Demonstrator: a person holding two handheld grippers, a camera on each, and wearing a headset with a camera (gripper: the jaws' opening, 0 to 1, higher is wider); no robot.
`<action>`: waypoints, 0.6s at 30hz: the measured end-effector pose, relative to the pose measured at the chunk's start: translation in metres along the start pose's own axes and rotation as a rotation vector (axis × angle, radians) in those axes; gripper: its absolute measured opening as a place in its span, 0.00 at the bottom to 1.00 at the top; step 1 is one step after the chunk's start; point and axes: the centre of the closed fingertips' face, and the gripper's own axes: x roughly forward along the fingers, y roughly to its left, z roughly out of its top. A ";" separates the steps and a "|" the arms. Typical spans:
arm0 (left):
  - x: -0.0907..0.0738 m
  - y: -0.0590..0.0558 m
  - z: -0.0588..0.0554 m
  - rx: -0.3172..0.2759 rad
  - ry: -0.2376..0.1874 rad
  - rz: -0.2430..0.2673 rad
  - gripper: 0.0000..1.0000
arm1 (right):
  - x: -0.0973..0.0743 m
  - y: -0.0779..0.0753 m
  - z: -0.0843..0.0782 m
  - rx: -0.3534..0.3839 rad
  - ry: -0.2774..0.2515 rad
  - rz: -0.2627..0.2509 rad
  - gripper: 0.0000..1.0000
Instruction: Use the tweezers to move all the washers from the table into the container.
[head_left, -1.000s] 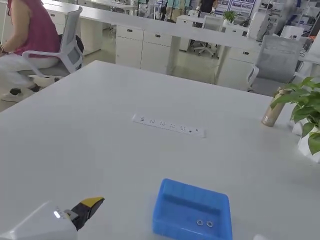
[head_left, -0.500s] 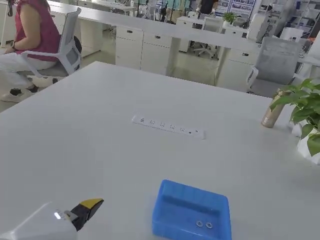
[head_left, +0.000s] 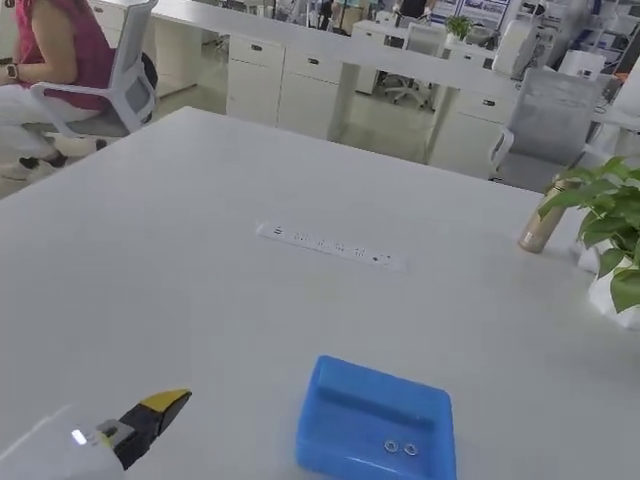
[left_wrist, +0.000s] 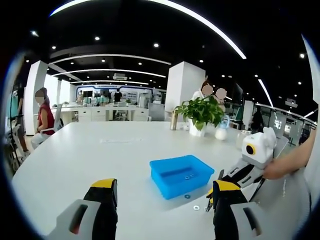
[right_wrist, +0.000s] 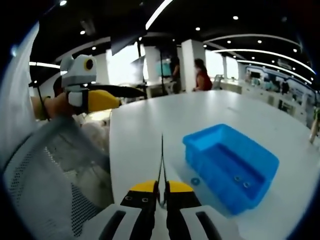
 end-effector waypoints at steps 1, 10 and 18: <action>0.000 0.001 0.000 -0.010 -0.003 0.000 0.79 | 0.000 0.000 0.001 0.012 0.005 -0.004 0.03; 0.002 -0.004 0.000 0.007 0.004 -0.015 0.78 | -0.013 -0.011 0.026 0.086 -0.090 -0.062 0.03; 0.000 0.002 -0.002 -0.017 0.007 0.011 0.77 | -0.021 -0.020 0.059 0.079 -0.148 -0.091 0.03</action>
